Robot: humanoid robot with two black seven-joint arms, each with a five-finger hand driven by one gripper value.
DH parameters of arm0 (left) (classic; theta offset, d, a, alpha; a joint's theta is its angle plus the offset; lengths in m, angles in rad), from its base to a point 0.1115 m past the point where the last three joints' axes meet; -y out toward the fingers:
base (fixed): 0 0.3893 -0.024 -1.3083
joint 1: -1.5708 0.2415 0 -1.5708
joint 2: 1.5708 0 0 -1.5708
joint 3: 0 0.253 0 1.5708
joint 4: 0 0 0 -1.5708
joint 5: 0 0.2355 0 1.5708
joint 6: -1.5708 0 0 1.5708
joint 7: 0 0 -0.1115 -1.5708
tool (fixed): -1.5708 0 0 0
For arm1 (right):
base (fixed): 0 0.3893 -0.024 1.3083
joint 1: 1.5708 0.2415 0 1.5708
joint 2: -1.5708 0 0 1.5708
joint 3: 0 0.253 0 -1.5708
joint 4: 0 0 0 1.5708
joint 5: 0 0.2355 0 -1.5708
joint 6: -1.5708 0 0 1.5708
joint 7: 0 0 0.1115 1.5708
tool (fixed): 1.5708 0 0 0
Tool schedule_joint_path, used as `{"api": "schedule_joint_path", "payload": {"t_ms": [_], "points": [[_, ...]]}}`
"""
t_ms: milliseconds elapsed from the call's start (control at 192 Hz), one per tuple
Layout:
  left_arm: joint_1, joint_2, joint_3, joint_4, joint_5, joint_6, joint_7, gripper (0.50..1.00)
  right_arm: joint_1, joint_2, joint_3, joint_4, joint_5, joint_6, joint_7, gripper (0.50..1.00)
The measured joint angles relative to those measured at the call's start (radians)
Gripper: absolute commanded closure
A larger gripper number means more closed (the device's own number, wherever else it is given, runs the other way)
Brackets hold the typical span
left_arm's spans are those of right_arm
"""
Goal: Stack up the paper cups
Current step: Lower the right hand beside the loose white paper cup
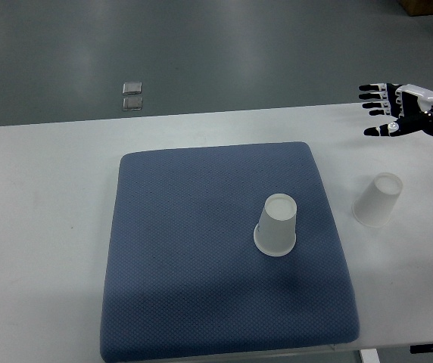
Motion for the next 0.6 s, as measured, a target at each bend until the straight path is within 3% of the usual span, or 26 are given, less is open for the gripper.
{"api": "schedule_joint_path", "payload": {"t_ms": [151,328,469,599], "points": [[0.000,0.000,0.000,0.000,0.000,0.000,0.000,0.500,0.002,-0.047,-0.056,0.048,-0.217,-0.039,0.100,0.576],[0.000,0.000,0.000,0.000,0.000,0.000,0.000,0.500,0.005,-0.103,-0.158,0.130,-0.393,-0.174,0.182,0.579],[0.000,0.000,0.000,0.000,0.000,0.000,0.000,0.500,0.024,-0.139,-0.252,0.151,-0.479,-0.262,0.194,0.579],[0.000,0.000,0.000,0.000,0.000,0.000,0.000,0.500,0.029,-0.157,-0.282,0.153,-0.519,-0.290,0.195,0.579]]}}
